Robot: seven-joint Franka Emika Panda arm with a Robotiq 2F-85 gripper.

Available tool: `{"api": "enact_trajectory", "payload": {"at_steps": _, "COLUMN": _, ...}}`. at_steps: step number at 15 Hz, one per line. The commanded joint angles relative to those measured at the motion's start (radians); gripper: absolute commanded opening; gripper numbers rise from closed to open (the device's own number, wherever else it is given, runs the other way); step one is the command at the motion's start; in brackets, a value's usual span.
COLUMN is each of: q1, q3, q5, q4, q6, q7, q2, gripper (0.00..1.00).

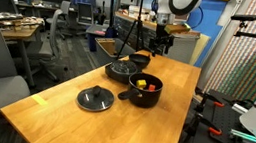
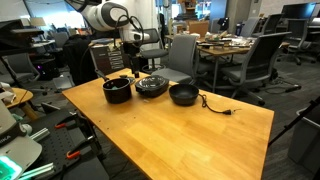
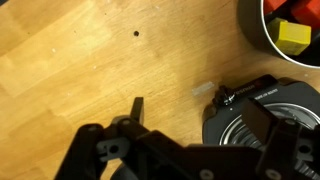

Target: Take the blocks out of the bowl, put them in the pot, pick the pot and put it on the stove then cover it with the lid

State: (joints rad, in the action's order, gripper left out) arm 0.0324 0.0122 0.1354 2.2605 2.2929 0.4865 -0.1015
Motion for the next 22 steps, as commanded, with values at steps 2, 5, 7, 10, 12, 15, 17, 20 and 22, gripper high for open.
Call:
{"api": "enact_trajectory", "payload": {"at_steps": 2, "q1": 0.032, "q3": -0.041, "q5": -0.172, "q4": 0.194, "q6": 0.113, "q7": 0.156, "q2": 0.150, "gripper": 1.00}}
{"api": "enact_trajectory", "payload": {"at_steps": 5, "q1": 0.030, "q3": -0.058, "q5": -0.213, "q4": 0.163, "q6": 0.116, "q7": 0.101, "q2": 0.097, "gripper": 1.00}}
{"api": "enact_trajectory", "payload": {"at_steps": 7, "q1": 0.034, "q3": -0.072, "q5": -0.239, "q4": 0.199, "q6": 0.130, "q7": 0.100, "q2": 0.131, "gripper": 1.00}}
{"api": "enact_trajectory", "payload": {"at_steps": 10, "q1": 0.025, "q3": -0.075, "q5": -0.012, "q4": 0.194, "q6": 0.067, "q7": 0.396, "q2": 0.124, "gripper": 1.00}}
{"api": "enact_trajectory", "payload": {"at_steps": 12, "q1": 0.047, "q3": -0.091, "q5": 0.062, "q4": 0.162, "q6": -0.059, "q7": 0.553, "q2": 0.132, "gripper": 1.00}}
{"api": "enact_trajectory", "payload": {"at_steps": 15, "q1": 0.075, "q3": -0.121, "q5": -0.192, "q4": 0.107, "q6": -0.136, "q7": 0.537, "q2": 0.111, "gripper": 1.00}}
{"api": "enact_trajectory", "payload": {"at_steps": 17, "q1": 0.095, "q3": -0.144, "q5": -0.317, "q4": 0.086, "q6": -0.075, "q7": 0.561, "q2": 0.090, "gripper": 1.00}}
{"api": "enact_trajectory", "payload": {"at_steps": 20, "q1": 0.126, "q3": -0.176, "q5": -0.453, "q4": 0.067, "q6": 0.097, "q7": 0.604, "q2": 0.030, "gripper": 1.00}}
{"api": "enact_trajectory", "payload": {"at_steps": 22, "q1": 0.123, "q3": -0.167, "q5": -0.419, "q4": 0.091, "q6": 0.052, "q7": 0.578, "q2": 0.066, "gripper": 1.00}}
